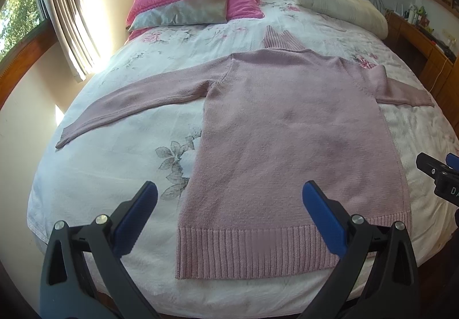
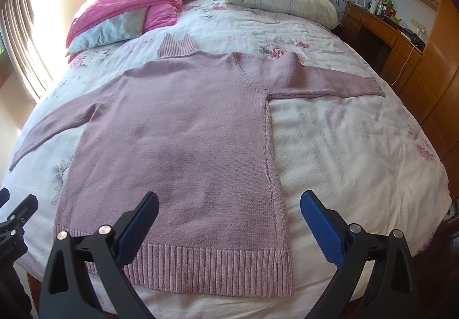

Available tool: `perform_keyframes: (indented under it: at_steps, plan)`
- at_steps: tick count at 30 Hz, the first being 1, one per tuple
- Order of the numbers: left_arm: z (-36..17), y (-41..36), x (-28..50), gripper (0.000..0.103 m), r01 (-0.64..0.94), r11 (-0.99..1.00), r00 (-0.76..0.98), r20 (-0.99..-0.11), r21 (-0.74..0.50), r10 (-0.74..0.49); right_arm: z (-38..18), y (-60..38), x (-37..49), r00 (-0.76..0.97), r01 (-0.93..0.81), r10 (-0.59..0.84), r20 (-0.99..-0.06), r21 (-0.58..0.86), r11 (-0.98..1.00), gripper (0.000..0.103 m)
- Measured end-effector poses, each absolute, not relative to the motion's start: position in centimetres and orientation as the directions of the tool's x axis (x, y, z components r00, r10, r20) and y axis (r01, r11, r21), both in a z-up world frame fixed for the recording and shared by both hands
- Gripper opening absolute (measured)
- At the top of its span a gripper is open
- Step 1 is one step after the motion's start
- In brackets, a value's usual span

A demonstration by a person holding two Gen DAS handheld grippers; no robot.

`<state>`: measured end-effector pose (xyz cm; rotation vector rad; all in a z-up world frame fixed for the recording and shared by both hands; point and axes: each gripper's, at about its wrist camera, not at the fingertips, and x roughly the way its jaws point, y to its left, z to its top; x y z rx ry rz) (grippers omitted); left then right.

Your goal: Fold small clothes

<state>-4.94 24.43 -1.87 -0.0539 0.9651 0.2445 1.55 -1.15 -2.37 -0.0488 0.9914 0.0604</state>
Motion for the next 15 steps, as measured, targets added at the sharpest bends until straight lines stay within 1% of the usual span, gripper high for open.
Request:
perform_keyframes:
  at_steps: [15]
  plan:
    - [-2.02,24.56,-4.83,0.1,-0.23,0.971,0.545,-0.819,0.061,0.181,-2.74,-0.76,1.57,0.542,-0.081,0.03,-0.84,-0.017,0.997,0.099]
